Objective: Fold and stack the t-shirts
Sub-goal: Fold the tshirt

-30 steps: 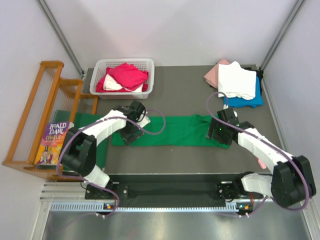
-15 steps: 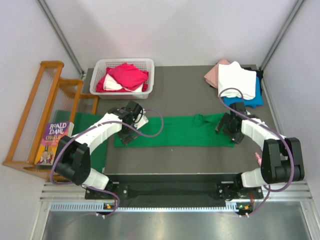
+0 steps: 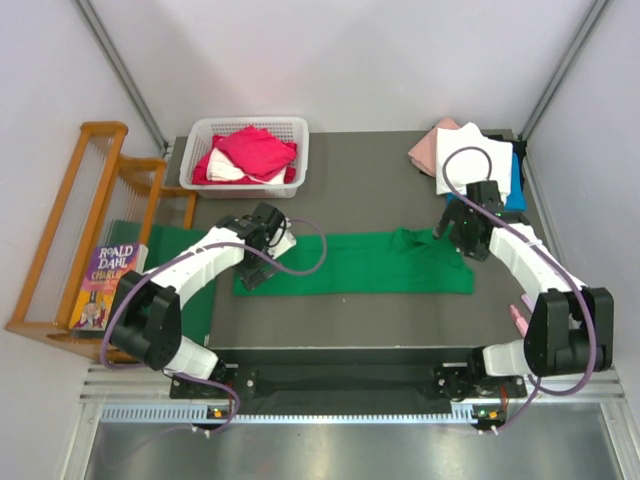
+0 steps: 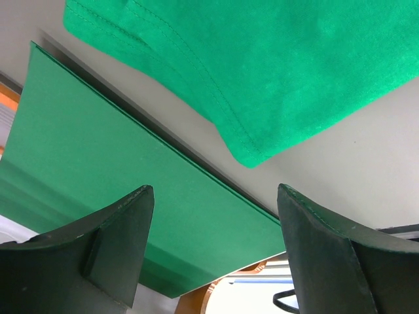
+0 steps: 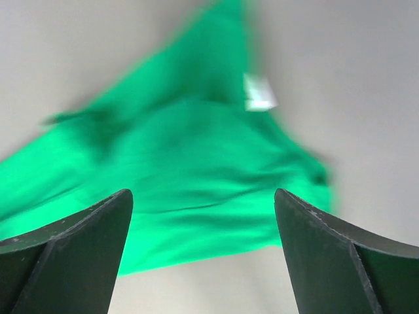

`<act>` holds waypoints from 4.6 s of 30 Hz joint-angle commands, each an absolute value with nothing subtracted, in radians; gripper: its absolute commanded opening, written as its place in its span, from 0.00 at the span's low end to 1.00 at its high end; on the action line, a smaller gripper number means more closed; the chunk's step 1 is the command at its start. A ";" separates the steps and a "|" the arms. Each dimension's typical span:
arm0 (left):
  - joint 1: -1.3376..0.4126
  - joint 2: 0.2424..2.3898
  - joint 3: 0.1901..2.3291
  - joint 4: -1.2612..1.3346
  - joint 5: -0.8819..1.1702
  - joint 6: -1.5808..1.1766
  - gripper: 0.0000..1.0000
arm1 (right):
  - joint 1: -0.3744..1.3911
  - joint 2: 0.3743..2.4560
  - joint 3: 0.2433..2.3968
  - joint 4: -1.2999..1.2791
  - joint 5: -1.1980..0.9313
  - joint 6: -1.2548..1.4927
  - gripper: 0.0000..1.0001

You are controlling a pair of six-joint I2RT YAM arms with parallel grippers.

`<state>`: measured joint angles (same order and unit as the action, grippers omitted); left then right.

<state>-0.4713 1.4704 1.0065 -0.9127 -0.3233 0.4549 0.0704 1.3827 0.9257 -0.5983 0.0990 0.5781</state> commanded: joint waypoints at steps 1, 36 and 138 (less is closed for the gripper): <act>-0.472 1.496 1.038 -0.859 -0.319 0.430 0.81 | 0.155 1.341 0.988 -0.534 -0.108 0.577 0.90; -0.437 1.684 1.186 -0.882 -0.193 0.342 0.80 | 0.180 1.672 1.023 -0.466 0.026 0.588 0.96; -0.397 1.549 0.993 -0.338 -0.137 0.551 0.81 | 0.304 1.351 0.928 -0.692 0.204 0.696 1.00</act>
<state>-0.4000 1.5681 1.0260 -0.4400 -0.1211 0.5488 0.3119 1.3441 0.8726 -0.6689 0.1711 0.6834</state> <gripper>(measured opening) 0.809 0.996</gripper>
